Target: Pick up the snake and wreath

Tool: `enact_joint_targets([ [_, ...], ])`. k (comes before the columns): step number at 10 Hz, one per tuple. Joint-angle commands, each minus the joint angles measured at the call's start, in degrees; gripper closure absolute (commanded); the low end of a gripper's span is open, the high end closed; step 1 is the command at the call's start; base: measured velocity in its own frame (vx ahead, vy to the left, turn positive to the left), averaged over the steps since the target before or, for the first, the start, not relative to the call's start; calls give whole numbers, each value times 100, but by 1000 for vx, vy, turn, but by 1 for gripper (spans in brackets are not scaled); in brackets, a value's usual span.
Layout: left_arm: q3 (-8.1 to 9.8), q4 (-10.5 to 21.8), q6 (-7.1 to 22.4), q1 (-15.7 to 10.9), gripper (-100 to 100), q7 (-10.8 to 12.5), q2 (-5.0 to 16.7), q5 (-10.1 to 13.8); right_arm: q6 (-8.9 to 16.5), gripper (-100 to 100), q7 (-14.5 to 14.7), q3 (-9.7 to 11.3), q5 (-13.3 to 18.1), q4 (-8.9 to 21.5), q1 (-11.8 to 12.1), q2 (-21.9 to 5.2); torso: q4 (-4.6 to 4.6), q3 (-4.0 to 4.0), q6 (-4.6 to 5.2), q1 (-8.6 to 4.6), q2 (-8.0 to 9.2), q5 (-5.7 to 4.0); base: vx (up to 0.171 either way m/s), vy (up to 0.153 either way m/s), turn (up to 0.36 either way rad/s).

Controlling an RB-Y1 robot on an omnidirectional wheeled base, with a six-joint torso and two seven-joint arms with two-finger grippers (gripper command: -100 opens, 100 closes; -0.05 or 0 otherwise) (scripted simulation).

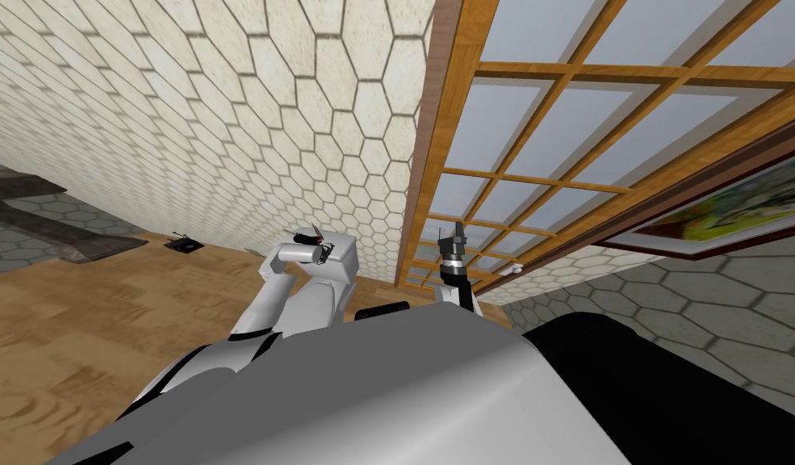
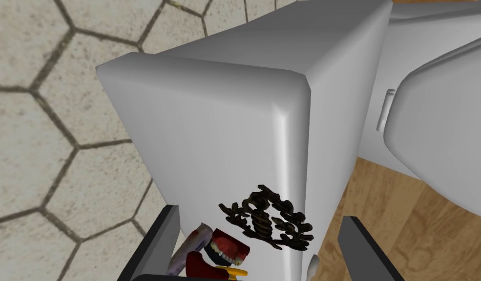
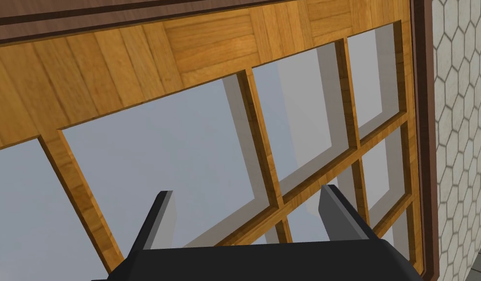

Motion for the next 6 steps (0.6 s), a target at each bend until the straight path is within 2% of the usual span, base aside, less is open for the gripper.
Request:
enact_joint_targets([
  [1, 14, 106, 272, -91, -100, -89, 8, -8, 0, 0, 0, 0, 0, 0, 0, 0, 0, 0, 0, 0, 0, 0, 37, 25, -36],
  [4, 33, 324, 764, -276, -100, -259, 36, -19, 0, 0, 0, 0, 0, 0, 0, 0, 0, -1, 0, 0, -3, -1, 48, 40, -48],
  [6, 31, 425, 971, -333, -100, -328, 53, -19, 0, 0, 0, 0, 0, 0, 0, 0, 0, -1, 0, -3, -2, -1, 40, 29, -47],
])
